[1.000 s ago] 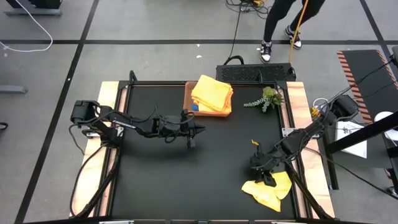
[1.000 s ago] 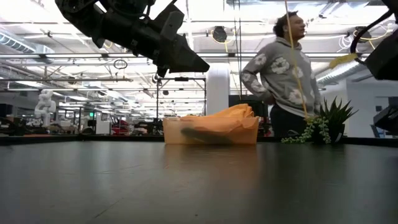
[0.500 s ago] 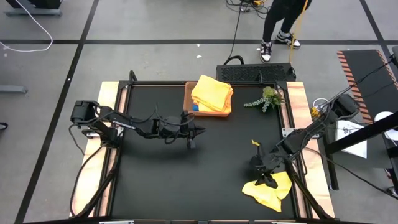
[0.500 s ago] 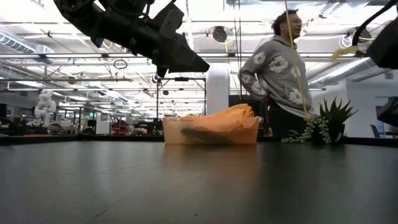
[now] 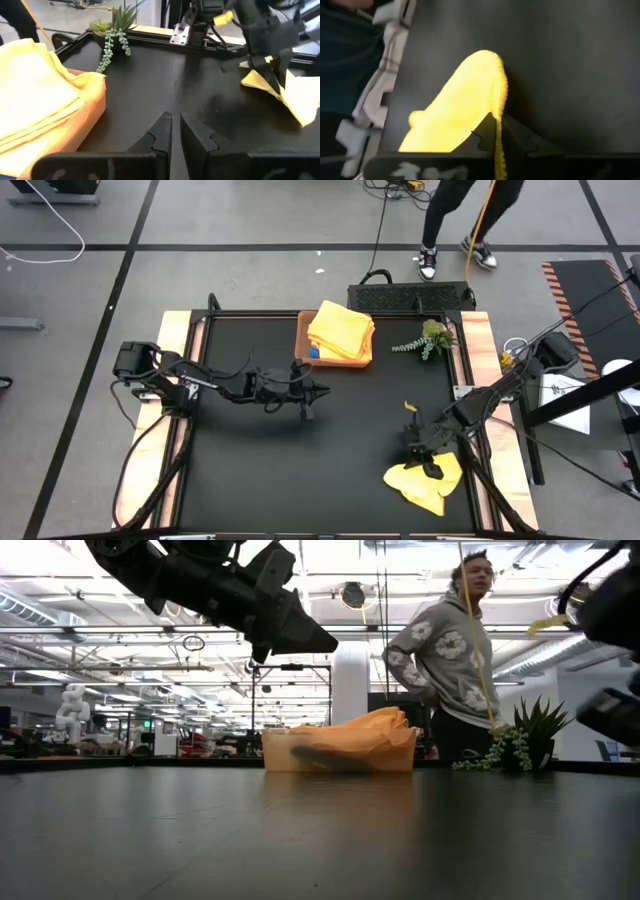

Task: Fold microfiber towels
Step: Fold the yellow microfiber towel

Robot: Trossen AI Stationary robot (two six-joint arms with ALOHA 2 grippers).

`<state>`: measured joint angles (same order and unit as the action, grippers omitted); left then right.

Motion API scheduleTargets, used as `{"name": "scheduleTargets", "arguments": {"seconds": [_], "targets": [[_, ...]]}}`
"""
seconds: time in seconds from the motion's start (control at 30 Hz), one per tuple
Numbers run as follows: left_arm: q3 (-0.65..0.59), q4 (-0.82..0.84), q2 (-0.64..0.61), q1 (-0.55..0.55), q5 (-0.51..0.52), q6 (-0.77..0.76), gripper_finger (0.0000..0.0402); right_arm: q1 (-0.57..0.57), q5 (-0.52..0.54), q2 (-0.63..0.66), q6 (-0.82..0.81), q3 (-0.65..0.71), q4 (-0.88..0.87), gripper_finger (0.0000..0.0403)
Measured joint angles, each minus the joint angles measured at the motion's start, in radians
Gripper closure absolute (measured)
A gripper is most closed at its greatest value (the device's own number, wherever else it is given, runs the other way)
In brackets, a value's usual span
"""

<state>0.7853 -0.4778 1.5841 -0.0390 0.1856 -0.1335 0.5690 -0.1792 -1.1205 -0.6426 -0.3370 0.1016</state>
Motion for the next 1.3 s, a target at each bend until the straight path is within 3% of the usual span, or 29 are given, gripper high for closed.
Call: {"name": "scheduleTargets", "arguments": {"seconds": [0.37,0.63,1.03,1.3], "targets": [[0.000,-0.007,0.000,-0.043,-0.001,0.006,0.0364,-0.131,0.313,0.160,0.257,0.000,0.015,0.0401],[0.000,-0.041,0.000,-0.050,-0.011,-0.011,0.0359,-0.199,0.369,0.164,0.402,0.000,0.141,0.0402],[0.001,-0.102,0.023,-0.051,-0.026,-0.044,0.0209,-0.277,0.431,0.159,0.548,0.000,0.260,0.0402],[0.002,-0.230,0.125,-0.020,-0.013,-0.146,0.0177,-0.306,0.445,0.155,0.603,0.001,0.309,0.0403]]}}
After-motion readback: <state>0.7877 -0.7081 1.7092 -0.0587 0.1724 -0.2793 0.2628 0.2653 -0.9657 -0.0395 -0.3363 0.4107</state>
